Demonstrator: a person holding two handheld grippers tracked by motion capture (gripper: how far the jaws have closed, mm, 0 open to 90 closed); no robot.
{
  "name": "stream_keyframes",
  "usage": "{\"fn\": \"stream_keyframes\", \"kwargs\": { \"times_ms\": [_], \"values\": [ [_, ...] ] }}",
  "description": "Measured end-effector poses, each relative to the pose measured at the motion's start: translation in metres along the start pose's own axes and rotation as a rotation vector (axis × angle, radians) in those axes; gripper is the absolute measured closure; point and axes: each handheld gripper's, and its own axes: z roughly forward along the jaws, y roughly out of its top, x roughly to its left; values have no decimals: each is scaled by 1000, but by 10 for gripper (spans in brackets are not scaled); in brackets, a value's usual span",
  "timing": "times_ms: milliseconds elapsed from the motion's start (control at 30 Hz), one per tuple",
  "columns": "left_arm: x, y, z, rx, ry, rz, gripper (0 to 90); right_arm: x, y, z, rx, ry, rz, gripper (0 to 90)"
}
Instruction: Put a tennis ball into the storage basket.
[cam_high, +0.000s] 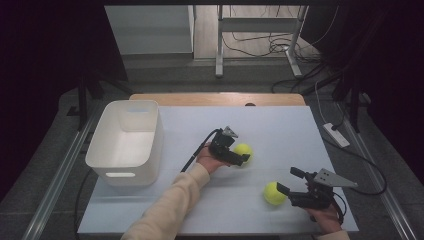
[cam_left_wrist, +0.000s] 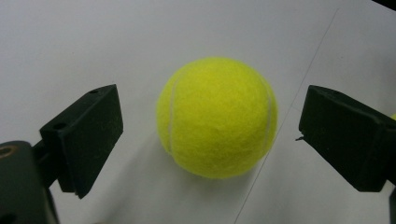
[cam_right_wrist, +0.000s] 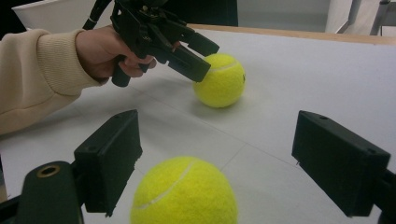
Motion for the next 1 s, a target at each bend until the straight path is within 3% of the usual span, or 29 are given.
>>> {"fn": "stream_keyframes", "kwargs": {
  "times_ms": [433,567,667,1000],
  "values": [
    [2,-2,9,28,13,10,87,0,0,1,5,-2,-3,158],
    [3,-3,12,39,5,10,131,0,0,1,6,-3,-3,157],
    [2,-3,12,34,-5,13,258,0,-1,0,6,-3,-3,157],
    [2,-2,11,42,-5,25,271,0,-1,0,5,-5,-1,157]
  ]
}}
